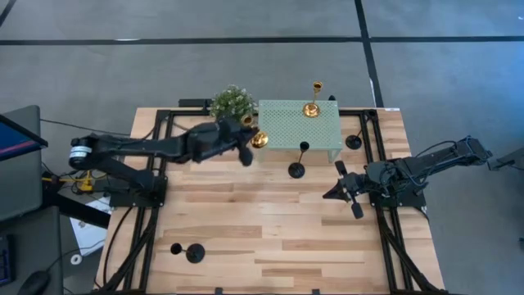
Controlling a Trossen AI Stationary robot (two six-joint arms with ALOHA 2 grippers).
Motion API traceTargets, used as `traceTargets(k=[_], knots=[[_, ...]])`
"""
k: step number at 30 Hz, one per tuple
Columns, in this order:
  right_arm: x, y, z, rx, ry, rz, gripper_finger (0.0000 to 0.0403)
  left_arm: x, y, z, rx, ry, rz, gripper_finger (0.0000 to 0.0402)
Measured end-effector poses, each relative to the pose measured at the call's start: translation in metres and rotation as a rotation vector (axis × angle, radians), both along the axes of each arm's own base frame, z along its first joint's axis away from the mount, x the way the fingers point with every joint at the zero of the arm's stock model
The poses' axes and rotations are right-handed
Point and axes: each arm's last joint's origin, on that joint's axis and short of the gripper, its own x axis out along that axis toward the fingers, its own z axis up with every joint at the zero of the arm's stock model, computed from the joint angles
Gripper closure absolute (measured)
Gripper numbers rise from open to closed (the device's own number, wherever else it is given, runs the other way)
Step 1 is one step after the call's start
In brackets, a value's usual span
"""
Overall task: Pick & Place candle stick holders
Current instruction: Put the golden candle holder on the shelf
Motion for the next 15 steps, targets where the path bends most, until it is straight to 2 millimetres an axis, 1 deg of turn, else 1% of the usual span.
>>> traceTargets(k=[4,9,15], knots=[[0.0,0.0,0.0,-0.011,-0.003,-0.012,0.0403,0.026,0.022,-0.001,-0.006,0.036,-0.006,0.0383],[0.0,0.0,0.0,-0.012,0.0,-0.011,0.0403,0.052,0.051,0.007,0.016,0.038,0.018,0.0383],[0.0,0.0,-0.001,-0.014,0.003,-0.01,0.0403,0.085,0.079,0.011,0.017,0.033,-0.018,0.0383]])
